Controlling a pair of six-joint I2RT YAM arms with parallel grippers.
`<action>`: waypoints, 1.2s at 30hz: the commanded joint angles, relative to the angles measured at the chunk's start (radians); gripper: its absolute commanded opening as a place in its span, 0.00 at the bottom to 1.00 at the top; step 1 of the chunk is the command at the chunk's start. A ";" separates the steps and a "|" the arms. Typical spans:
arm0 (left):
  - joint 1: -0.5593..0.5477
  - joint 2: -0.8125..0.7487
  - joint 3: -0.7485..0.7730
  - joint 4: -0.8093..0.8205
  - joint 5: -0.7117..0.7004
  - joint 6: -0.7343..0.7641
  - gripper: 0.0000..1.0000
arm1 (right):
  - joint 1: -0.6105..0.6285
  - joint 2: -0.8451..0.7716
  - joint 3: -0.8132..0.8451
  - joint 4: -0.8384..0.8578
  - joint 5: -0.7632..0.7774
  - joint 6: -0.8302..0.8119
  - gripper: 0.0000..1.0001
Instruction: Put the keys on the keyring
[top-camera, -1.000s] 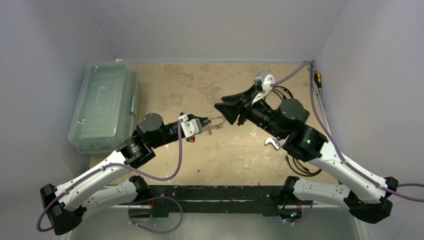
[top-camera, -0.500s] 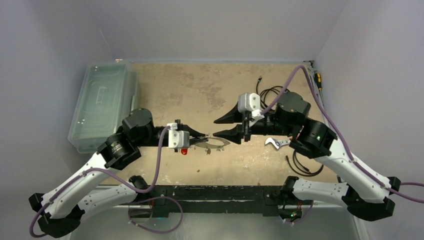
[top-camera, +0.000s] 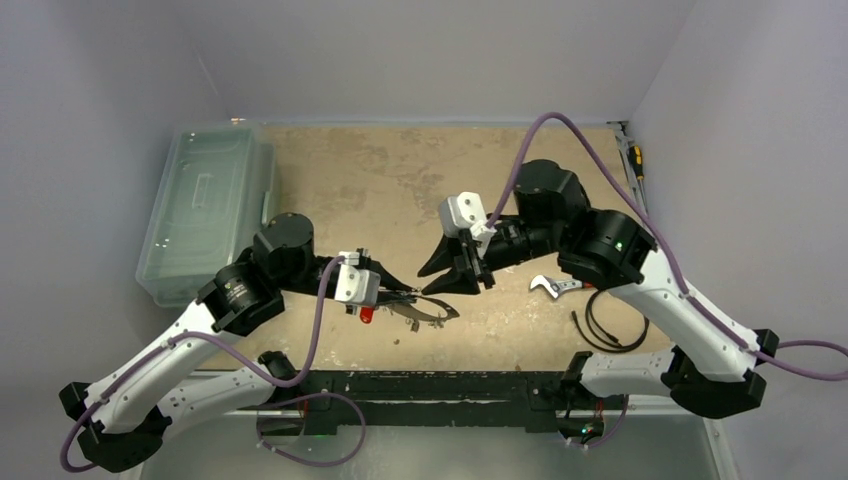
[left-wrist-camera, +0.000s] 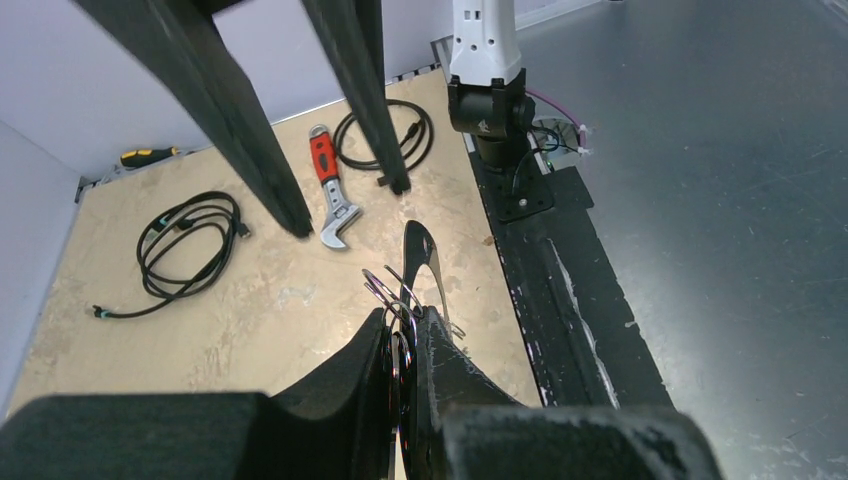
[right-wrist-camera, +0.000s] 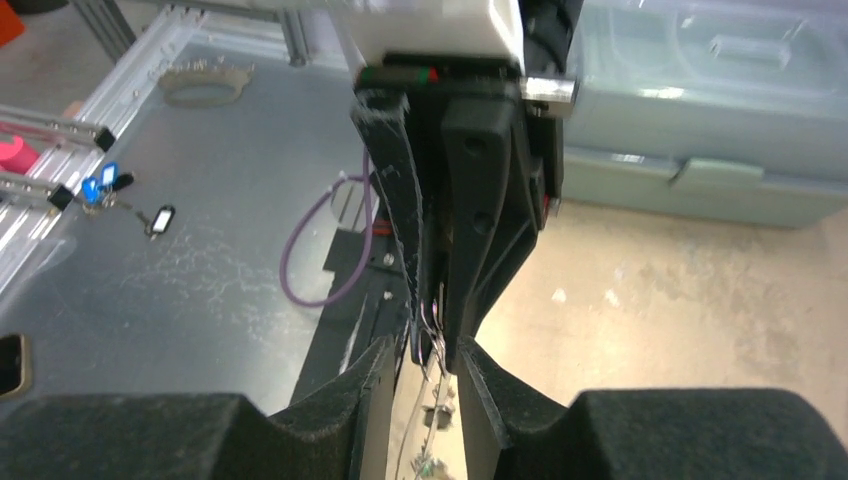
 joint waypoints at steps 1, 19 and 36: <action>-0.004 0.003 0.052 0.029 0.059 -0.011 0.00 | 0.000 0.049 0.048 -0.114 -0.020 -0.052 0.31; -0.004 0.018 0.058 0.029 0.076 -0.026 0.00 | 0.000 0.091 0.044 -0.127 -0.023 -0.090 0.24; -0.004 0.036 0.054 0.044 0.072 -0.046 0.00 | 0.000 0.056 -0.045 -0.019 -0.062 -0.072 0.07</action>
